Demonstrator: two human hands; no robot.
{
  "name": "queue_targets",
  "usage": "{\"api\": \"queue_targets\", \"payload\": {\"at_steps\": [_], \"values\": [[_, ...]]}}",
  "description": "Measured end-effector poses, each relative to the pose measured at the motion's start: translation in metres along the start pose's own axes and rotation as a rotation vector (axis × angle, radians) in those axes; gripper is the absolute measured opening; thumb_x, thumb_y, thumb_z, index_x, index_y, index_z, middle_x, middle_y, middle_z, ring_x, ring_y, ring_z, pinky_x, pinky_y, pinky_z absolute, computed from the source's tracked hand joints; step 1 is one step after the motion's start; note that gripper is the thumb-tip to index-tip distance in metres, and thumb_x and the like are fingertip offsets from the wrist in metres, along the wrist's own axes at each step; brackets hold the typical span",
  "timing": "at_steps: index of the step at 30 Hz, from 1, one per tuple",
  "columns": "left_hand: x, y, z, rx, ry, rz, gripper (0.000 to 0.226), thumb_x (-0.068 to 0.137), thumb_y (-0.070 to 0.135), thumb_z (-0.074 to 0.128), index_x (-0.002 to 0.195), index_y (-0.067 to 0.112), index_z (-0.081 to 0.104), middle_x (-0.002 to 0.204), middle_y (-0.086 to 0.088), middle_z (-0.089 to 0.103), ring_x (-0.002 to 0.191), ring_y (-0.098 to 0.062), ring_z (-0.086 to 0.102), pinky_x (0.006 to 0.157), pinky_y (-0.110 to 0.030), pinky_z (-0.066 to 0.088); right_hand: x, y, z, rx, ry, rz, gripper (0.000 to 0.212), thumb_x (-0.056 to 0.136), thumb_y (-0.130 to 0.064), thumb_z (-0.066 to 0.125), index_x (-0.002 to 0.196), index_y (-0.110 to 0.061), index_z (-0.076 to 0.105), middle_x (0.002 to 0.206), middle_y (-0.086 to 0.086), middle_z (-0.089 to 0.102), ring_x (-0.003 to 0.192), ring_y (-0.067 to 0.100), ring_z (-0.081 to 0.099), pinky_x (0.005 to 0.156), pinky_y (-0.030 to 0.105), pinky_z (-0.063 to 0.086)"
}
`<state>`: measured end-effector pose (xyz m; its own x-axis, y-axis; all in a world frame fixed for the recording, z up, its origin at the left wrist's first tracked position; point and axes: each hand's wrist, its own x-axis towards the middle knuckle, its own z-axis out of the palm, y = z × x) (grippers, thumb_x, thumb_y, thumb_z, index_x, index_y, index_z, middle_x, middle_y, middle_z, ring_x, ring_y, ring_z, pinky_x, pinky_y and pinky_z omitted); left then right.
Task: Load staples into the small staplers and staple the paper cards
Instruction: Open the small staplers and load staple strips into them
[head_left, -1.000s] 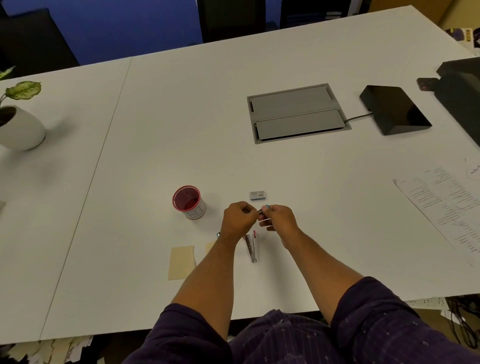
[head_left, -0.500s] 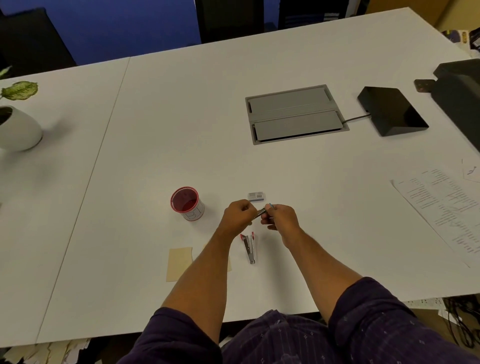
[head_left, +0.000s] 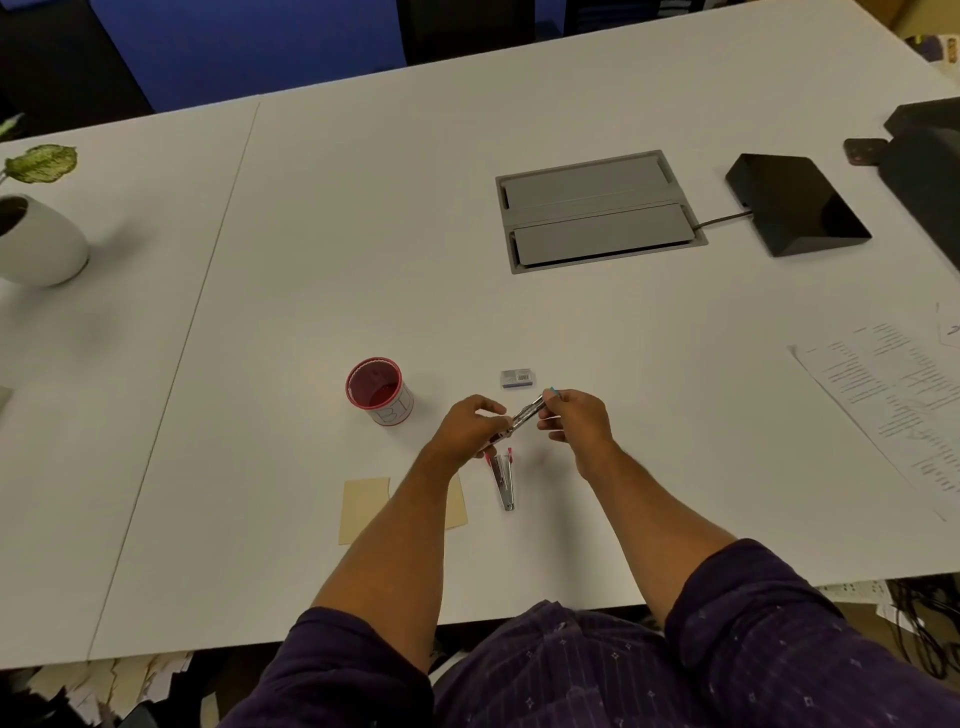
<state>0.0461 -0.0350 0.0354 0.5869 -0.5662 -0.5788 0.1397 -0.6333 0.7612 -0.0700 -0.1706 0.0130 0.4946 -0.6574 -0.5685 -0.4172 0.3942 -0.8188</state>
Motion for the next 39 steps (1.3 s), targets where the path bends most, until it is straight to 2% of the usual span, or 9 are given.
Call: {"api": "queue_targets", "payload": {"at_steps": [3,6,12,17,20,26,30,36,39], "values": [[0.000,-0.002,-0.004,0.099,-0.053,-0.063,0.019,0.090,0.018,0.065,0.107,0.009,0.069,0.095,-0.010,0.077,0.061,-0.017,0.060,0.054,-0.025,0.044,0.001,-0.001,0.001,0.036,0.013,-0.013,0.013,0.099,-0.025,0.063,0.093,-0.016,0.070,0.079,0.003,0.071,0.067,0.016,0.070,0.066,0.030,0.055],[0.003,-0.006,-0.006,0.081,-0.016,-0.089,0.023,0.092,0.004,0.058,0.112,0.004,0.070,0.088,-0.011,0.074,0.057,-0.015,0.052,0.054,-0.024,0.042,0.001,-0.003,0.001,0.104,0.024,-0.023,0.009,0.097,-0.020,0.066,0.098,-0.012,0.071,0.078,0.004,0.074,0.067,0.015,0.071,0.066,0.029,0.059],[0.007,-0.008,-0.003,0.092,0.030,-0.049,0.028,0.093,-0.003,0.053,0.114,0.002,0.070,0.087,-0.010,0.071,0.059,-0.020,0.055,0.060,-0.030,0.047,0.003,-0.019,0.011,0.055,-0.039,-0.109,0.021,0.096,-0.021,0.069,0.112,-0.007,0.071,0.088,0.011,0.078,0.075,0.018,0.074,0.078,0.036,0.062],[0.005,-0.008,0.000,0.025,0.069,-0.029,0.033,0.087,-0.008,0.053,0.116,-0.002,0.069,0.091,-0.013,0.072,0.061,-0.017,0.058,0.045,-0.016,0.045,0.001,-0.039,0.023,-0.039,-0.101,-0.220,0.014,0.096,-0.027,0.067,0.097,-0.014,0.072,0.082,0.006,0.078,0.071,0.018,0.074,0.068,0.031,0.059],[0.003,-0.008,-0.001,-0.023,0.064,-0.050,0.034,0.086,-0.006,0.054,0.116,0.004,0.066,0.098,-0.013,0.074,0.068,-0.017,0.063,0.051,-0.020,0.048,0.002,-0.049,0.024,-0.084,-0.098,-0.251,0.017,0.095,-0.029,0.068,0.092,-0.014,0.073,0.081,0.006,0.078,0.072,0.019,0.075,0.066,0.029,0.058],[0.004,0.003,-0.007,-0.164,-0.003,-0.081,0.033,0.084,-0.005,0.055,0.114,0.006,0.065,0.089,-0.013,0.072,0.067,-0.021,0.067,0.061,-0.028,0.054,0.007,-0.053,0.017,0.042,-0.049,-0.099,0.026,0.098,-0.028,0.065,0.084,-0.008,0.074,0.069,0.005,0.074,0.064,0.017,0.070,0.062,0.027,0.056],[0.002,0.014,-0.007,-0.178,-0.083,-0.070,0.029,0.087,-0.002,0.053,0.112,0.004,0.066,0.084,-0.012,0.071,0.060,-0.020,0.061,0.055,-0.028,0.050,0.008,-0.044,0.013,0.091,-0.012,0.015,0.023,0.098,-0.025,0.065,0.091,-0.006,0.074,0.067,0.003,0.073,0.061,0.017,0.069,0.058,0.026,0.051],[0.002,0.019,0.000,-0.087,0.016,0.098,0.025,0.092,0.026,0.070,0.108,0.007,0.068,0.089,-0.016,0.073,0.051,-0.018,0.053,0.044,-0.023,0.037,0.006,-0.033,0.008,0.124,-0.054,0.070,0.021,0.098,-0.026,0.065,0.091,-0.009,0.074,0.067,0.004,0.074,0.058,0.015,0.069,0.054,0.024,0.049],[0.003,0.018,0.003,0.008,0.081,0.268,0.025,0.088,0.019,0.074,0.111,0.015,0.066,0.084,-0.013,0.069,0.052,-0.014,0.055,0.043,-0.022,0.043,0.005,-0.031,0.005,0.136,-0.064,0.083,0.021,0.098,-0.026,0.064,0.088,-0.011,0.074,0.067,0.004,0.075,0.057,0.015,0.069,0.053,0.024,0.049]]}}
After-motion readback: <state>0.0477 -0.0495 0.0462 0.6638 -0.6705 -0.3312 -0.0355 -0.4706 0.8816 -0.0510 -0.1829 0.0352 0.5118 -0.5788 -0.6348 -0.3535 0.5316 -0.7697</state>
